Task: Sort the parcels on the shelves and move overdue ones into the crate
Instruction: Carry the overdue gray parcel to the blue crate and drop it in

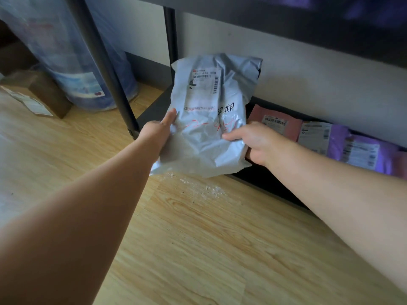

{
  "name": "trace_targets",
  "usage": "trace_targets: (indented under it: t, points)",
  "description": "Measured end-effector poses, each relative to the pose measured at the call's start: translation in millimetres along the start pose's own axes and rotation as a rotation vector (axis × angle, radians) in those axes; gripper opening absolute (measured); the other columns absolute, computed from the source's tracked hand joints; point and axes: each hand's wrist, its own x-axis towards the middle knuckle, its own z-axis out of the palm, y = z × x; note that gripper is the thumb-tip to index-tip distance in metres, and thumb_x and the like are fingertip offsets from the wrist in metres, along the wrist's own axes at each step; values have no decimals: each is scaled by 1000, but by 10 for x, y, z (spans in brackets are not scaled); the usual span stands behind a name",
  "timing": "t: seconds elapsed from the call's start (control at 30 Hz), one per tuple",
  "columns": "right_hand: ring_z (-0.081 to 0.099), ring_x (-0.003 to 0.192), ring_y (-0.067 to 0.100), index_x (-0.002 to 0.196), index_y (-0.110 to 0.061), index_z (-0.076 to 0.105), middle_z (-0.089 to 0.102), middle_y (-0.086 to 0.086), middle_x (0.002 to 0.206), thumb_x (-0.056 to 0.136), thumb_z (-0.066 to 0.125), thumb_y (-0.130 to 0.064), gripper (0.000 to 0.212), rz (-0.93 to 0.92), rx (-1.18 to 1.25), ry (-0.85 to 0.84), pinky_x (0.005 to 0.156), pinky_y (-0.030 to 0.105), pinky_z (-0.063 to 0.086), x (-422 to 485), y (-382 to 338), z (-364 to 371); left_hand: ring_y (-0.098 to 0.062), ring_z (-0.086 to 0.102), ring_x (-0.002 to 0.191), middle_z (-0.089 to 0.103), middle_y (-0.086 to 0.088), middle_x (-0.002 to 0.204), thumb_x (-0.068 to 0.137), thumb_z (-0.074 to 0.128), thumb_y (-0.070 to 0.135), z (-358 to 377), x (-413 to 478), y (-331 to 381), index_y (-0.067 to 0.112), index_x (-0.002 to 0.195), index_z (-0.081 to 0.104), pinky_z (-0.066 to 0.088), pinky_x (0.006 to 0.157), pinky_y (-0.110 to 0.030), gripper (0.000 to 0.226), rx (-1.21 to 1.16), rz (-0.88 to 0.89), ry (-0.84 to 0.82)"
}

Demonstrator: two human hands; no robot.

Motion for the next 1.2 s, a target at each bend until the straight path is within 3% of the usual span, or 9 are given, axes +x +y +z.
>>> trace_targets:
  t: [0.13,0.27,0.37,0.47,0.57,0.7,0.83,1.03,1.2]
  points:
    - [72,75,25,85,-8,72,75,7,75,80,69,10,19,14,-29,-41,83,41,57,-284,149,-317,-27,72,92,75,-6,102,48,63,87,97,-171,3,15,108,71,54,94,-41,94,-162,-49,-286]
    - [73,81,24,86,-7,74,76,8,85,77,68,14,24,-2,-13,-68,83,37,59,-474,330,-588,-20,73,95,71,-6,118,81,72,51,309,-320,-15,20,130,61,59,79,-33,59,-340,-65,-589]
    - [74,81,23,91,-4,73,76,10,88,75,67,18,28,-50,-15,-66,81,35,60,-558,440,-747,-21,74,82,73,-7,112,85,71,24,420,-371,-67,20,138,52,59,63,-32,56,-431,-41,-618]
    - [72,90,25,102,-3,71,75,14,100,75,69,12,31,-46,-25,-103,86,37,59,-654,538,-919,-26,72,90,70,-11,117,75,76,21,496,-411,-62,15,135,56,62,68,-41,63,-469,-75,-647]
    - [71,97,25,108,-8,71,74,14,109,71,74,-16,39,-5,49,-97,94,40,55,-725,567,-1076,-29,67,99,66,-15,125,74,73,23,551,-489,-27,8,129,61,59,82,-44,59,-470,-116,-678]
    - [67,111,24,125,-19,66,71,5,120,75,71,-47,58,36,272,-12,99,41,51,-700,572,-1291,-25,72,90,69,-12,117,75,73,21,662,-583,-59,11,129,61,61,75,-41,56,-458,-95,-748]
    - [69,106,25,127,-11,65,71,11,119,90,65,-33,42,19,313,122,86,39,58,-735,586,-1482,-26,72,91,70,-13,115,81,71,20,786,-675,-116,11,128,60,60,74,-39,49,-457,-47,-821]
    - [65,114,30,130,-9,62,68,13,123,77,71,-26,57,-3,309,151,96,44,53,-847,750,-1715,-28,70,98,66,-14,122,81,67,22,856,-718,-140,10,134,56,58,80,-40,56,-453,-27,-877]
    - [68,105,27,128,-8,62,69,12,121,86,65,-22,44,-11,289,143,93,39,54,-937,742,-1854,-23,73,89,71,-10,108,83,66,17,938,-805,-119,10,125,60,59,73,-34,43,-464,-20,-910]
